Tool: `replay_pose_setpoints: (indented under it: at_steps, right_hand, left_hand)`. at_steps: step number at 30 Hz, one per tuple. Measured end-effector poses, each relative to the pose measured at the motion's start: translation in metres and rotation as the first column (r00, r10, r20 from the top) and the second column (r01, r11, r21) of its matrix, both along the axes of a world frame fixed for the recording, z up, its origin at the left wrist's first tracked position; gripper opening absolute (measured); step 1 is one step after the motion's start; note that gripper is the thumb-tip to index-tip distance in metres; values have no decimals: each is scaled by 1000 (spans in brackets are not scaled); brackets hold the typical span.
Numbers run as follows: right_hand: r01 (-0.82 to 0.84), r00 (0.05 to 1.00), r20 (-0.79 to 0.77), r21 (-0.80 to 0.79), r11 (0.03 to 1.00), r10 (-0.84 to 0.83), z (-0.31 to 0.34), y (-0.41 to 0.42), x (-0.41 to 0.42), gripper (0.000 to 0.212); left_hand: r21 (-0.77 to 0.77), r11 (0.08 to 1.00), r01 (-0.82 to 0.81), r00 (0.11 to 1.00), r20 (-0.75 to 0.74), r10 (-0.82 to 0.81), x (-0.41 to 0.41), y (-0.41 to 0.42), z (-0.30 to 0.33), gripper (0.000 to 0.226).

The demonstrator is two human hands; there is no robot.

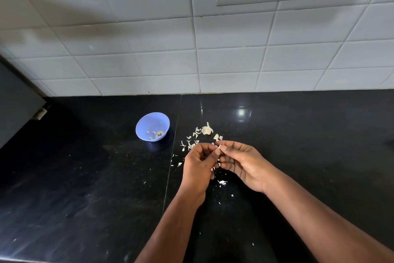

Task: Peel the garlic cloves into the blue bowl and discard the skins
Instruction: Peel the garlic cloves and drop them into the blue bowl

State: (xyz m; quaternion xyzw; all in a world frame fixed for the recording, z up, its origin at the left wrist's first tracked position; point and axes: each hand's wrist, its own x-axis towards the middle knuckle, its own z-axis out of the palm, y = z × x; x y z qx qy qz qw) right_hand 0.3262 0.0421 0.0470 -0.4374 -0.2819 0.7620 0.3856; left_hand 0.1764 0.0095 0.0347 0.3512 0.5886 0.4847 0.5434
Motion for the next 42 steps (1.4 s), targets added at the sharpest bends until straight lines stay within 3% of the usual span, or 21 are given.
replay_pose_setpoints:
  at_steps: [5,10,12,14,16,18,20,22,27,28,29,31,32,33,34,36,37,38,40,42]
  right_hand:
    - [-112,983,157,89,990,97,3,2,-7,26]
    - [-158,951,285,125,979,117,6,9,-19,15]
    - [-227,864,484,123,966,142,7,13,-23,9]
    - [-353,660,728,83,932,185,7,17,-31,4]
    - [-440,495,848,54,896,192,11,21,-44,10]
    - [-468,481,855,65,881,192,16,26,-58,7]
    - [-443,558,805,83,892,202,20,28,-73,3]
    - [-429,561,799,55,901,218,16,27,-86,4]
    - [-430,330,923,-41,902,200,-7,23,-99,14]
    - [-420,329,928,-20,907,173,-6,23,-98,14]
    - [-393,396,904,9,920,160,-5,23,-96,12]
    - [-304,618,765,21,953,181,0,22,-95,5]
    - [-278,679,708,1,961,195,2,20,-95,2]
    - [-280,666,718,-13,960,204,-1,20,-94,2]
    - [-302,589,780,-31,953,212,-5,19,-92,4]
    - [-362,354,912,-69,930,206,-13,17,-91,13]
    - [-370,306,932,-69,927,191,-15,16,-90,17]
    - [-367,323,931,-40,929,168,-14,16,-90,19]
    - [-283,521,847,55,958,105,-9,12,-90,19]
    - [-123,748,663,112,986,18,-4,7,-92,13]
  left_hand:
    - [-46,999,21,999,44,-19,-22,0,-2,11]
    - [-61,998,8,1000,23,-7,-40,3,-4,9]
    - [-83,996,-38,999,-22,37,-45,5,-6,6]
    - [-104,986,-128,992,-34,125,-54,7,-9,6]
    - [-114,978,-177,984,-55,171,-66,11,-12,7]
    - [-102,976,-194,978,-96,184,-77,12,-12,6]
    - [-86,976,-198,975,-123,187,-87,13,-11,5]
    - [-68,979,-192,975,-129,182,-91,15,-7,4]
    - [-52,975,-216,972,-111,209,-100,18,-2,5]
    - [-55,972,-229,969,-111,222,-101,18,-2,5]
    - [-59,968,-242,966,-110,235,-101,18,-2,5]
    - [-67,965,-255,964,-100,247,-103,17,-2,5]
    - [-73,965,-254,964,-95,246,-103,17,-3,6]
    - [-77,965,-251,966,-88,245,-102,17,-3,7]
    - [-83,965,-248,967,-83,242,-102,16,-2,8]
    - [-108,968,-225,973,-83,217,-100,15,0,11]
    - [-128,971,-202,978,-82,192,-99,14,0,13]
    - [-149,974,-174,983,-81,163,-99,13,2,15]
    - [-187,977,-103,993,-68,92,-96,10,3,17]
    - [-220,975,-41,998,-46,32,-94,7,4,19]
